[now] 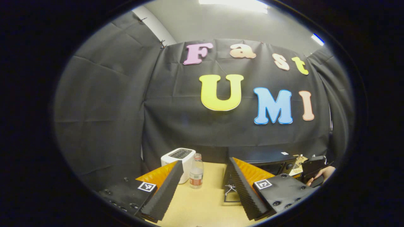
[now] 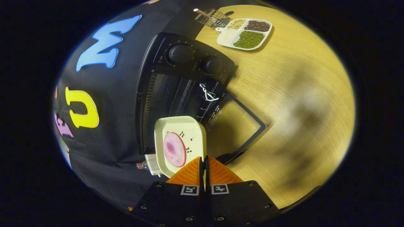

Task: Open the electric oven with the left hand, put the food in, and close the electric oven.

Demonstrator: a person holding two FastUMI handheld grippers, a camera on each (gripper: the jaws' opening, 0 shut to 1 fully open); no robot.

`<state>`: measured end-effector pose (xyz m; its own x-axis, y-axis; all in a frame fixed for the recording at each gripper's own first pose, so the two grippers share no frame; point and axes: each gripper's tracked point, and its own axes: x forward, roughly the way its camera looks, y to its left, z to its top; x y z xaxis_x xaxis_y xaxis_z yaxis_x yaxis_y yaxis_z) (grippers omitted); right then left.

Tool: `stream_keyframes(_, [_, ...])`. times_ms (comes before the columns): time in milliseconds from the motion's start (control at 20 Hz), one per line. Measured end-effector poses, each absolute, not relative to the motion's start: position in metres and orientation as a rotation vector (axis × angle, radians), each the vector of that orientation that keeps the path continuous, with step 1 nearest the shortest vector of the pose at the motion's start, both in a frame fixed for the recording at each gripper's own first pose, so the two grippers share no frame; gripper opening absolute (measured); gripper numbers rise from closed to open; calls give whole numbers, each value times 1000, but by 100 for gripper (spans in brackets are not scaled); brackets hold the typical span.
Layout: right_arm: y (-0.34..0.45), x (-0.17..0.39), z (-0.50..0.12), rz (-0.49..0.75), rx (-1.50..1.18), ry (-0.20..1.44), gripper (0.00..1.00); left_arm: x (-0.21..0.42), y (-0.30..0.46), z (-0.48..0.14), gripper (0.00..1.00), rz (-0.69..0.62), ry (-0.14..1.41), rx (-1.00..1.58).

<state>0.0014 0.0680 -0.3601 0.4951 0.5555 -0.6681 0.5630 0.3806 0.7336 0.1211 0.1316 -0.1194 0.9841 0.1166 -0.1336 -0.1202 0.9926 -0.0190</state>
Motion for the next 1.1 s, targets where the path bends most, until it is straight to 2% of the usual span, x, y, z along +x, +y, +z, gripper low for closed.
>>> stream_keyframes(50, [70, 5, -360, -26, 1281, 1115, 0, 123, 134, -120, 94, 117, 137, -22])
stream_keyframes(200, [88, 14, -366, -86, 1340, 1066, 0, 128, 145, -120, 100, 116, 147, 3])
stream_keyframes(400, [109, 37, -389, -149, 1442, 1019, 0, 129, 163, -124, 90, 138, 161, 23])
stream_keyframes(500, [111, 46, -396, -187, 1467, 995, 0, 129, 170, -127, 90, 151, 173, 24])
stream_keyframes(550, [110, 52, -399, -205, 1473, 980, 0, 129, 173, -130, 91, 158, 178, 25])
stream_keyframes(600, [108, 57, -401, -224, 1475, 967, 0, 129, 176, -131, 100, 165, 182, 27])
stream_keyframes(800, [101, 80, -406, -278, 1529, 889, 0, 126, 185, -134, 100, 194, 193, 36])
stream_keyframes(850, [101, 87, -408, -292, 1549, 867, 2, 126, 187, -132, 97, 200, 195, 40])
stream_keyframes(900, [100, 90, -411, -311, 1555, 857, 2, 125, 190, -130, 100, 206, 193, 45])
stream_keyframes(950, [99, 95, -413, -321, 1557, 845, 3, 124, 192, -129, 97, 212, 191, 53])
stream_keyframes(1000, [99, 98, -412, -320, 1570, 832, 3, 123, 193, -126, 100, 217, 189, 60])
stream_keyframes(1050, [105, 103, -410, -309, 1596, 826, 5, 122, 193, -126, 90, 222, 188, 67])
stream_keyframes(1100, [111, 102, -405, -289, 1634, 823, 5, 122, 193, -126, 90, 224, 188, 70])
